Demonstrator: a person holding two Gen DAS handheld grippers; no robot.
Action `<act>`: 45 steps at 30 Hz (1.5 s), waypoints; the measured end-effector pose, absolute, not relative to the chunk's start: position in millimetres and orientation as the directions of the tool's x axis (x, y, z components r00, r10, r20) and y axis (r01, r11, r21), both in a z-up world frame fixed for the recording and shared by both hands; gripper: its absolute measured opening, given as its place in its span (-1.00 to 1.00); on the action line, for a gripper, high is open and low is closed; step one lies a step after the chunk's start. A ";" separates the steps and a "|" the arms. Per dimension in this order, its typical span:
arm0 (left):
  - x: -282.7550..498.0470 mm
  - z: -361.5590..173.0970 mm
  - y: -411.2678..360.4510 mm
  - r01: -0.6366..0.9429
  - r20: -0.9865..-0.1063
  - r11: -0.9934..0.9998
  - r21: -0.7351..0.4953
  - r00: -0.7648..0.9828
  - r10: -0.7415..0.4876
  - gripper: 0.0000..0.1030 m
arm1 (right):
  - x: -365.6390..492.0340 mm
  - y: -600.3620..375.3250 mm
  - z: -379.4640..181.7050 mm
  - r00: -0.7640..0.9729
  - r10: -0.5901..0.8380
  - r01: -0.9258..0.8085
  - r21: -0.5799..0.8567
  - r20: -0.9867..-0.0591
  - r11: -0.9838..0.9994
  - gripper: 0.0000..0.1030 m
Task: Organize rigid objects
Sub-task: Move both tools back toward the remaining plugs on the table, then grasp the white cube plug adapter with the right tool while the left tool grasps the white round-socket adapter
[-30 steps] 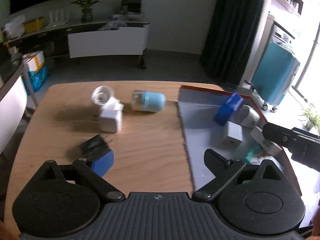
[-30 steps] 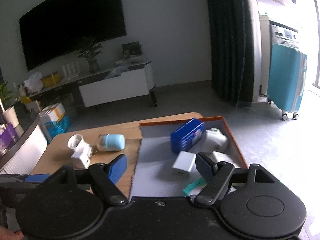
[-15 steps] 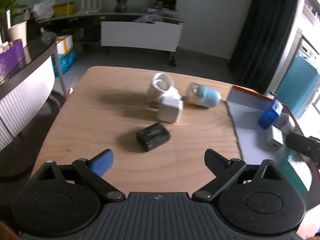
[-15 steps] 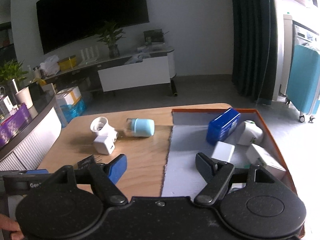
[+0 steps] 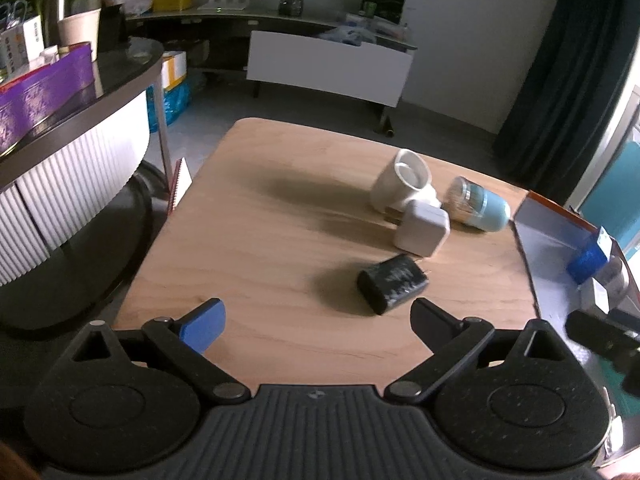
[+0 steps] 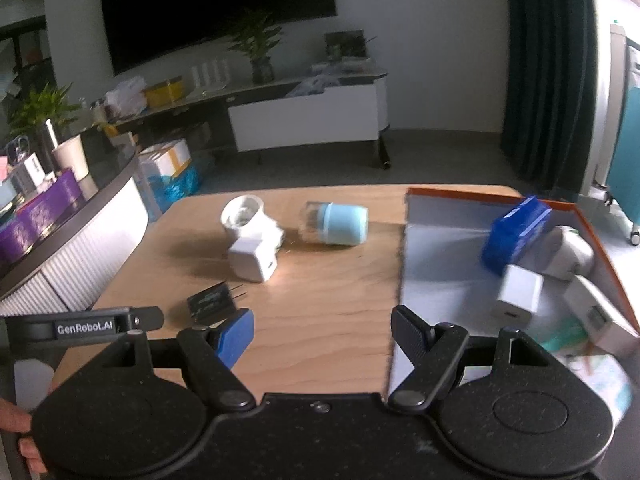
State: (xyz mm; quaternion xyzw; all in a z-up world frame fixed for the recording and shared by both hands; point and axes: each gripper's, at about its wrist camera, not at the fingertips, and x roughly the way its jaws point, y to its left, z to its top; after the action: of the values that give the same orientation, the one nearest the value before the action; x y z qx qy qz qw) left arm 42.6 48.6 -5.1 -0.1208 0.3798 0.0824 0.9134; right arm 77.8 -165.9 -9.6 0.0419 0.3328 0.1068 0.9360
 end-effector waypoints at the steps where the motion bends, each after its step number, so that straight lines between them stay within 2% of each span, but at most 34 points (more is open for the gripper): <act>1: 42.8 -4.6 51.2 -0.246 -0.712 0.956 -0.162 0.700 0.060 0.98 | 81.7 -160.4 -11.3 0.750 0.237 -0.179 0.156 -0.617 0.971 0.74; 11: 49.6 -3.3 75.2 -0.266 -0.700 0.950 -0.161 0.710 0.080 1.00 | 137.1 -111.7 -38.9 0.718 0.259 -0.154 0.215 -0.647 0.964 0.74; 23: 70.3 -9.2 90.9 -0.255 -0.689 0.949 -0.183 0.723 0.062 1.00 | 198.8 -80.8 -67.1 0.698 0.227 -0.116 0.206 -0.679 0.972 0.71; 25: 73.1 -10.9 90.9 -0.248 -0.688 0.950 -0.189 0.724 0.052 1.00 | 201.7 -76.6 -69.4 0.697 0.229 -0.129 0.195 -0.680 0.972 0.60; 26: 75.1 -11.7 90.5 -0.245 -0.688 0.951 -0.191 0.724 0.048 1.00 | 202.2 -74.9 -69.8 0.703 0.223 -0.135 0.182 -0.675 0.974 0.43; 27: 77.0 -12.1 89.9 -0.240 -0.687 0.951 -0.194 0.726 0.043 1.00 | 202.0 -74.1 -69.6 0.704 0.226 -0.148 0.172 -0.673 0.974 0.16; 36: 105.7 -9.7 75.5 -0.139 -0.657 0.972 -0.192 0.753 -0.022 1.00 | 179.2 -111.4 -63.5 0.684 0.170 -0.078 0.161 -0.710 0.984 0.15; 45: 156.3 -24.0 37.3 0.057 -0.659 0.992 -0.116 0.742 -0.120 1.00 | 144.0 -147.4 -52.1 0.705 0.177 -0.064 0.187 -0.687 0.980 0.15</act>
State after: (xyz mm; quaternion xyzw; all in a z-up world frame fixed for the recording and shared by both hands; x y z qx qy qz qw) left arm 156.3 37.3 -24.0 -0.0441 0.3558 -0.0473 0.9323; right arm 144.0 -147.4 -52.1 0.0748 0.3784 0.0653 0.9203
